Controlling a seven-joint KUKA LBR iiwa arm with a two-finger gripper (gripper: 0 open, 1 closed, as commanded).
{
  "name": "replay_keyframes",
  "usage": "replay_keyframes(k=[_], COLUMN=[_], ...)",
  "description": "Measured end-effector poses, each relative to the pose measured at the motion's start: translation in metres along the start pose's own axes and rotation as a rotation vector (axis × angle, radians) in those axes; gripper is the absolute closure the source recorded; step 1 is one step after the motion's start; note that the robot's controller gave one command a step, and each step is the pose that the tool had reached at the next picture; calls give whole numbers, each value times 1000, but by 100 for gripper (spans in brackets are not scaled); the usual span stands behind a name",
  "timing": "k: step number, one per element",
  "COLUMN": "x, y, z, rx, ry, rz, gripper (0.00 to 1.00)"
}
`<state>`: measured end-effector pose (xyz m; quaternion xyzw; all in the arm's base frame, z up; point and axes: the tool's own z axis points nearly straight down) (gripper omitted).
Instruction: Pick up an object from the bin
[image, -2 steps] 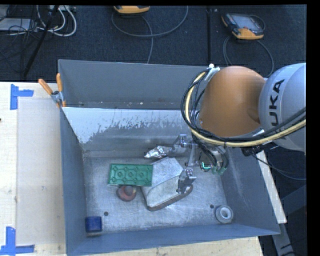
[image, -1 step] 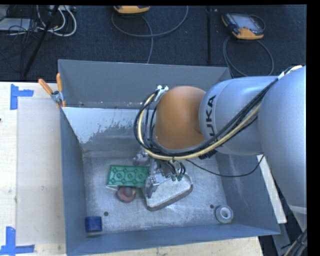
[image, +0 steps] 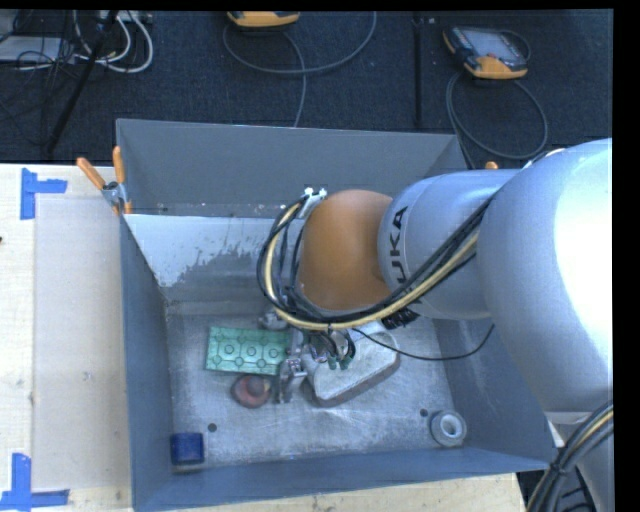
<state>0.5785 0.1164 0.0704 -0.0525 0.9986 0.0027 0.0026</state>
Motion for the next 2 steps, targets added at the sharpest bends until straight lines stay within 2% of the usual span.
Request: replay_keyframes(k=[1,2], x=[-2,-3], y=[-1,-3], z=[-4,-168], rx=[1,4], ry=[-5,-4], rz=[3,70], gripper=[100,100])
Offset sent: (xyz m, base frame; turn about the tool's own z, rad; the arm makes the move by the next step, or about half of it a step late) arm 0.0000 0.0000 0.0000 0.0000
